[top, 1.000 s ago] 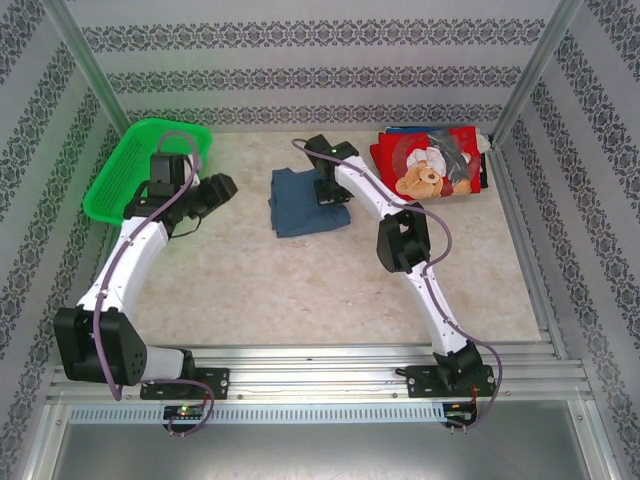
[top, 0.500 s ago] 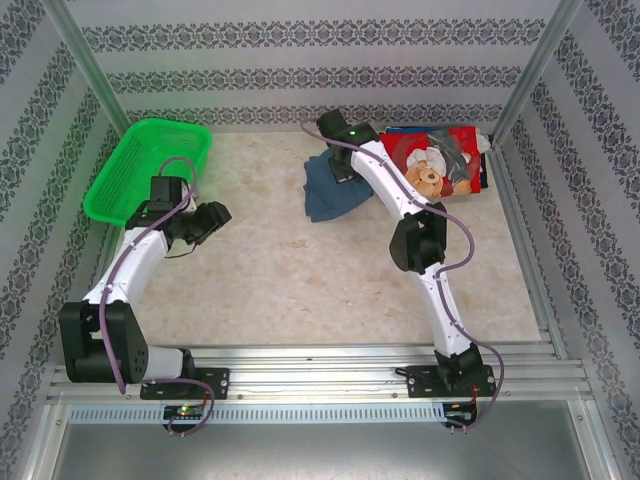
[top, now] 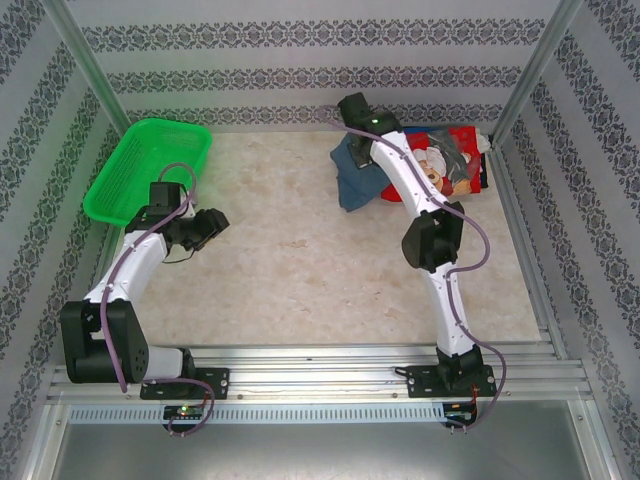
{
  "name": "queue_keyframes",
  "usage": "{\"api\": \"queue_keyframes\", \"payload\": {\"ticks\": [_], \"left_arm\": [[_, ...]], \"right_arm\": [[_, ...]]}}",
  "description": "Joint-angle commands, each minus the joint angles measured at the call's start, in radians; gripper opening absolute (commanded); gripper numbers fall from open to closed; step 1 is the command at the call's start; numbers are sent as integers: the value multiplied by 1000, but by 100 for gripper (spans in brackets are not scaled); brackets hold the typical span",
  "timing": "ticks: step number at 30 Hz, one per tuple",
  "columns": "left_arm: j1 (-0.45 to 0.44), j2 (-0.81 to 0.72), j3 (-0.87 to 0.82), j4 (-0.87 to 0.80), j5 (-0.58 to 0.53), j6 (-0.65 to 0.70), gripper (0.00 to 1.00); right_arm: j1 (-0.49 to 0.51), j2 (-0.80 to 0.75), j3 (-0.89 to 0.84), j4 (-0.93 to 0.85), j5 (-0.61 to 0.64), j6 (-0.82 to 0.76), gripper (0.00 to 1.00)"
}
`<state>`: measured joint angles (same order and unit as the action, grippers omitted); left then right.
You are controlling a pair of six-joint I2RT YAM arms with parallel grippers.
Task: Fold and stack the t-shirts
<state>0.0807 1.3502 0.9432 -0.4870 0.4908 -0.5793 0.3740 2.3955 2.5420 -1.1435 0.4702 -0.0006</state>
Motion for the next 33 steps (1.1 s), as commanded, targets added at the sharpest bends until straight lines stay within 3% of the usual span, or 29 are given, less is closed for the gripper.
{"api": "queue_keyframes", "payload": {"ticks": [1, 11, 19, 26, 33], "left_arm": [[11, -16, -18, -2, 10, 27, 49], [12, -95, -39, -7, 44, 52, 53], [10, -152, 23, -68, 53, 69, 60], [8, -153, 194, -153, 50, 78, 74], [7, -132, 461, -257, 28, 73, 81]], "right_arm": [[-36, -70, 0, 19, 47, -33, 0], [-148, -197, -152, 109, 21, -65, 0], [-290, -213, -186, 136, -76, -47, 0], [-394, -159, -188, 157, -185, -14, 0], [-477, -48, -129, 153, -344, 83, 0]]}}
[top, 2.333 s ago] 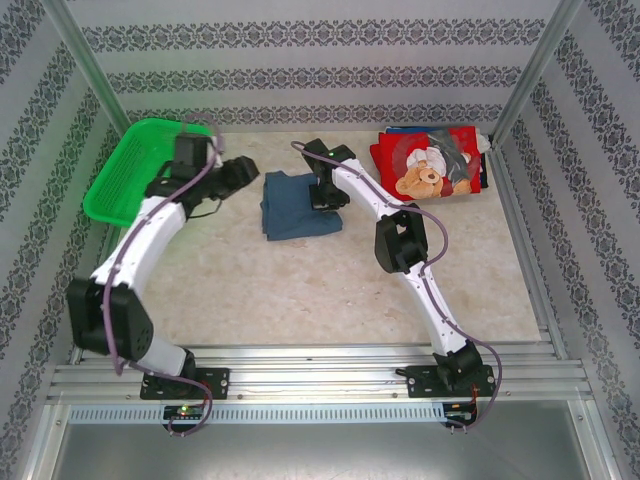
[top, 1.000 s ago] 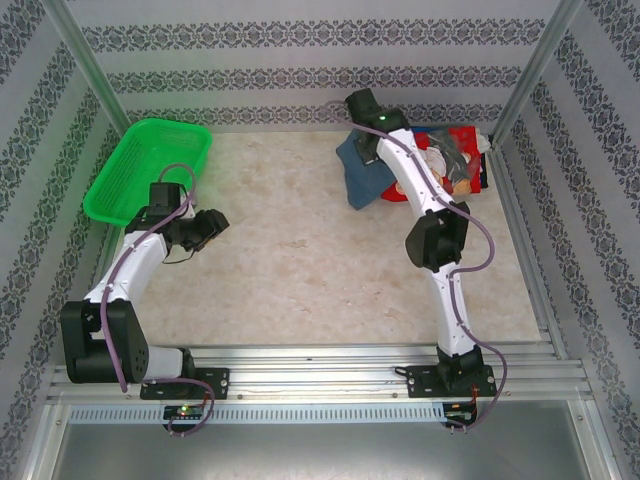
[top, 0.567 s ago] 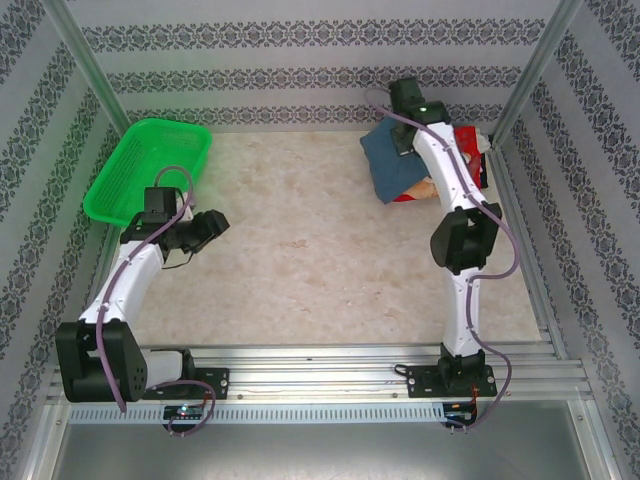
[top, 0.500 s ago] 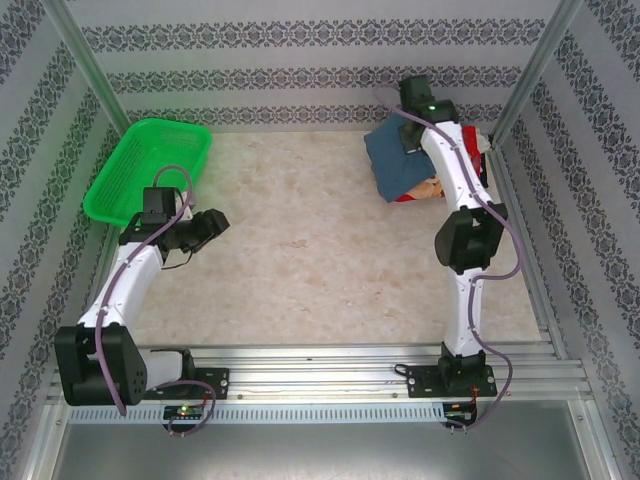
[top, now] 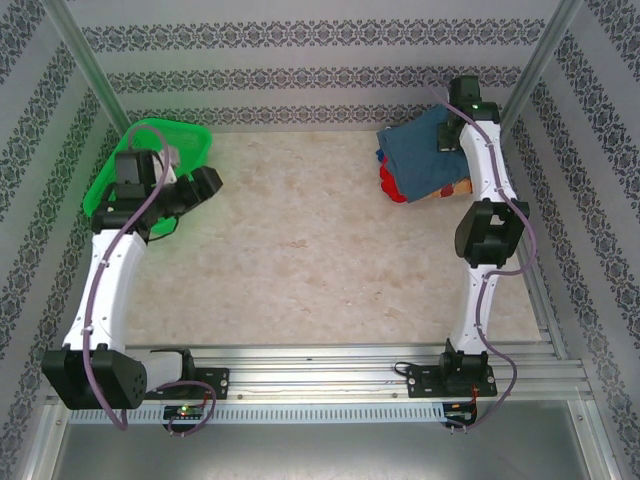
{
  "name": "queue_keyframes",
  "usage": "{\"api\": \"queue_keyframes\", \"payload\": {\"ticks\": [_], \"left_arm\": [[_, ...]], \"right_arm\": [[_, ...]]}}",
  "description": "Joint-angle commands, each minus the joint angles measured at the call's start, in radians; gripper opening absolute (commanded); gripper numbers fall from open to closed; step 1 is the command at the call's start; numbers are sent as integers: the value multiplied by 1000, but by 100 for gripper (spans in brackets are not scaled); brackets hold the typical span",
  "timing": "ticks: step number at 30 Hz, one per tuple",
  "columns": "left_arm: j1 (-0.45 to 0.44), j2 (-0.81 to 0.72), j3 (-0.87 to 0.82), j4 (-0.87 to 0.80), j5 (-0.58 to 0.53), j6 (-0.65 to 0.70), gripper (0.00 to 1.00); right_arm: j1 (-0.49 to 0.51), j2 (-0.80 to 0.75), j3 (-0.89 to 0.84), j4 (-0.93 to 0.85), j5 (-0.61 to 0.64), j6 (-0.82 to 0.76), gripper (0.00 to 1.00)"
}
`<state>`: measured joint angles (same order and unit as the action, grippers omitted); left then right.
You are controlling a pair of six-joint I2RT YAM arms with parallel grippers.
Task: Fold and stack the t-shirts
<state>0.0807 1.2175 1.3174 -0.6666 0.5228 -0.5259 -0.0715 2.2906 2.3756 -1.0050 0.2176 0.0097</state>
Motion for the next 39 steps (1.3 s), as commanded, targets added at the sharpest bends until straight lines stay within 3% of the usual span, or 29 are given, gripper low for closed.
{"api": "queue_keyframes", "payload": {"ticks": [1, 4, 8, 10, 13, 17, 19, 20, 31, 34, 39], "left_arm": [[7, 4, 131, -97, -11, 23, 82], [6, -7, 207, -104, -27, 1, 90], [-16, -38, 240, -106, -51, -26, 100], [-40, -59, 239, -106, -69, -26, 100], [-115, -85, 245, -135, -164, 9, 100], [-252, -70, 268, -195, -327, 66, 100], [-291, -77, 239, -171, -356, 49, 100], [-311, -86, 215, -146, -367, 37, 100], [-539, -80, 166, -122, -581, 121, 100], [-566, -129, 108, -38, -621, 161, 100], [-566, -296, -129, 161, -713, 202, 100]], "right_arm": [[-46, 76, 50, 8, -121, 101, 0], [-90, 122, 71, 23, -203, 170, 5], [-140, 185, 153, -19, -261, 248, 46], [-158, 201, 201, -57, -286, 255, 52], [-171, 165, 193, -57, -299, 240, 70], [-191, 71, 149, -39, -344, 225, 78], [-199, 22, 128, -27, -390, 227, 81], [-200, -3, 113, -27, -430, 229, 97], [-104, -398, -388, 79, -563, 200, 98], [-102, -625, -673, 232, -575, 205, 98], [-119, -1022, -1165, 444, -456, 187, 98]]}}
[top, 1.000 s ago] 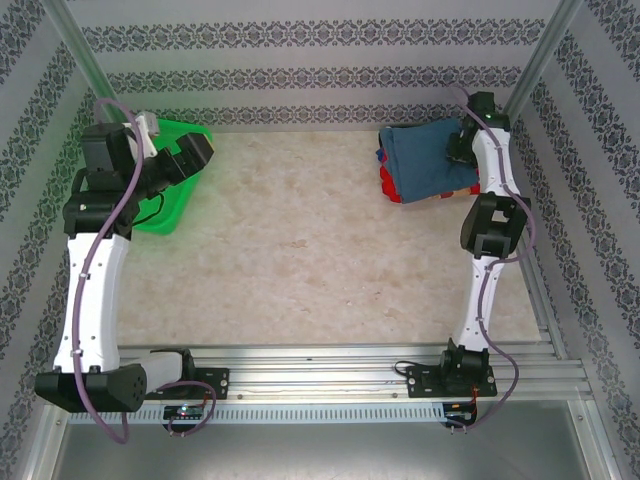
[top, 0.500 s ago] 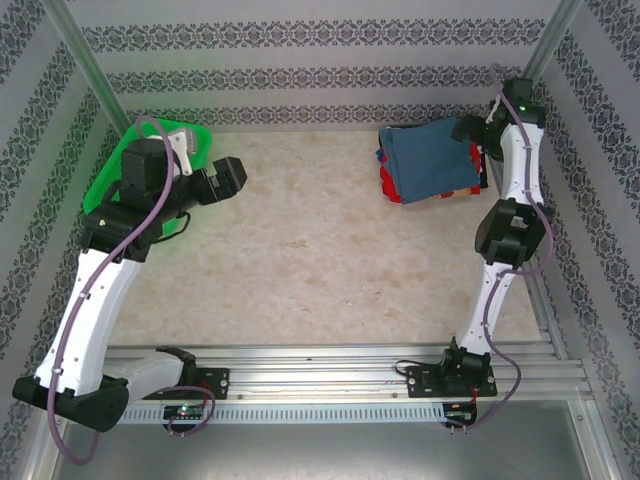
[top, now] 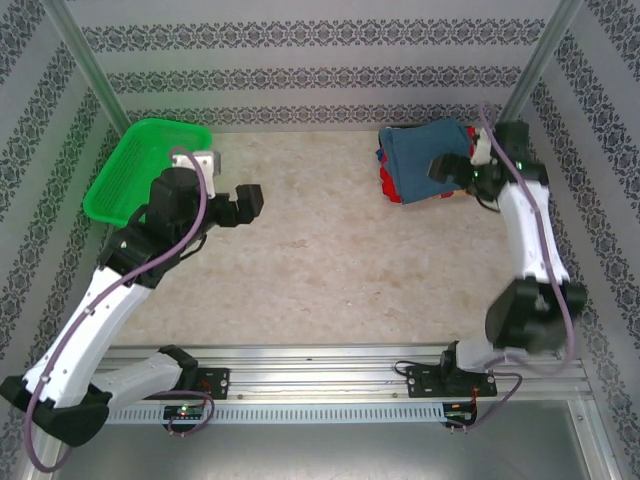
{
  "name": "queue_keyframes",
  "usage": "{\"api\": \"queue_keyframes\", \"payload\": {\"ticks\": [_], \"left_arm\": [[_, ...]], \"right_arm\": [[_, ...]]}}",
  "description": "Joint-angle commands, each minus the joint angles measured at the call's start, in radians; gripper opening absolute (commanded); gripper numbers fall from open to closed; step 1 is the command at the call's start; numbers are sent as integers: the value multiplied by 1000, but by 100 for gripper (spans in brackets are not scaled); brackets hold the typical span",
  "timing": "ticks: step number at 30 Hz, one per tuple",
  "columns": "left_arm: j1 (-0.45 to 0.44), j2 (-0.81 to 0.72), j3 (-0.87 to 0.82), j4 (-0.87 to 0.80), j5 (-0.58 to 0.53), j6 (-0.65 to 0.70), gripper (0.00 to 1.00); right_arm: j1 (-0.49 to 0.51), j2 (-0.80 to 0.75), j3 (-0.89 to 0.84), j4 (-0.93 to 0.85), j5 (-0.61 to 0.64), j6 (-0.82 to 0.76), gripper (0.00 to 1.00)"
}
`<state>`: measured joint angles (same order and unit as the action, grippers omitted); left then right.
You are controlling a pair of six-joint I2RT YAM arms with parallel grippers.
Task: Fold and stack the t-shirts
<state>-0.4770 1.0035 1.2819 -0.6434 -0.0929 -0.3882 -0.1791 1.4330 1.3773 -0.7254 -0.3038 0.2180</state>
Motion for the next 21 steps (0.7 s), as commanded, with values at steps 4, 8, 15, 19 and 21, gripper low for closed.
{"api": "queue_keyframes", "payload": {"ticks": [4, 8, 15, 19, 21], "left_arm": [[-3, -168, -296, 188, -218, 75, 100], [8, -273, -561, 355, -401, 112, 100], [225, -239, -878, 815, -349, 187, 100], [349, -55, -945, 1049, -258, 156, 100], [360, 46, -968, 1219, -233, 199, 100]], "right_arm": [[-23, -341, -494, 271, 135, -3, 98], [-29, -357, -687, 458, 55, 90, 98], [-42, -360, -945, 947, 160, 132, 98], [66, -339, -998, 1118, 352, 16, 98], [122, -313, -1050, 1219, 419, -24, 98]]}}
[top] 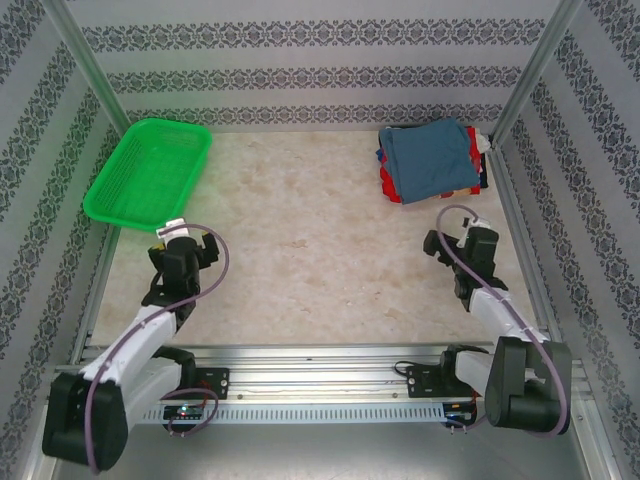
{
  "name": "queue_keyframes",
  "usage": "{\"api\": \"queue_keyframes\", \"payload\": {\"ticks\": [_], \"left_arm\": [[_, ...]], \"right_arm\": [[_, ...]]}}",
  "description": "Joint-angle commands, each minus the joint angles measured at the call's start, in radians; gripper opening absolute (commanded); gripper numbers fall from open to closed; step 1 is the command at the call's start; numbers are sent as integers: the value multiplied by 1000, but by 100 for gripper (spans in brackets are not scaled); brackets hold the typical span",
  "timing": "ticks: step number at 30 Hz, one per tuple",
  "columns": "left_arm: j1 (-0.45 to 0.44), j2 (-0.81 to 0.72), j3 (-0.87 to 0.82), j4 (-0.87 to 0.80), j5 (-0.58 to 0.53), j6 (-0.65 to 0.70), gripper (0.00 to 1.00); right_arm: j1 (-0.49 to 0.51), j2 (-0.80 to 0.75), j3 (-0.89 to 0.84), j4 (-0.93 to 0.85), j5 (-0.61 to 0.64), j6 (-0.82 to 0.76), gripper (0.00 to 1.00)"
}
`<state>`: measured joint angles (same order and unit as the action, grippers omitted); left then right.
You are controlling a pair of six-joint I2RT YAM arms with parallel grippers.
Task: Fold and stack the t-shirts
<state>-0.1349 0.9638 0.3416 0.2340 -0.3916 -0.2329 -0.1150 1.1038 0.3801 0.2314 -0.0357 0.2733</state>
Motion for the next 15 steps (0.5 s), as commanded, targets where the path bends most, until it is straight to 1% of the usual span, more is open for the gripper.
{"api": "queue_keyframes", "payload": {"ticks": [1, 3, 4, 5, 6, 7, 9, 10, 12, 14, 15], "left_arm": [[25, 126, -27, 394, 83, 67, 100], [30, 236, -27, 478, 84, 135, 100], [30, 269, -31, 491, 76, 154, 100], [32, 301, -56, 529, 73, 161, 100], [38, 321, -90, 630, 76, 174, 100], [45, 328, -110, 684, 102, 183, 100], [72, 390, -88, 722, 126, 201, 100], [82, 432, -75, 742, 157, 214, 100], [100, 566, -65, 859, 221, 210, 100], [101, 652, -49, 942, 250, 234, 100], [104, 615, -23, 825, 269, 225, 100]], "right_arm": [[73, 29, -84, 323, 163, -82, 98], [84, 66, -124, 443, 176, -72, 98], [85, 67, -124, 449, 175, -77, 98], [86, 87, -130, 494, 181, -86, 98], [84, 107, -131, 536, 186, -83, 98], [83, 125, -126, 555, 178, -85, 98], [81, 162, -94, 552, 156, -121, 98], [82, 175, -89, 566, 155, -133, 98], [81, 230, -111, 671, 155, -149, 98], [83, 300, -107, 742, 151, -153, 98], [87, 338, -88, 753, 127, -171, 98]]}}
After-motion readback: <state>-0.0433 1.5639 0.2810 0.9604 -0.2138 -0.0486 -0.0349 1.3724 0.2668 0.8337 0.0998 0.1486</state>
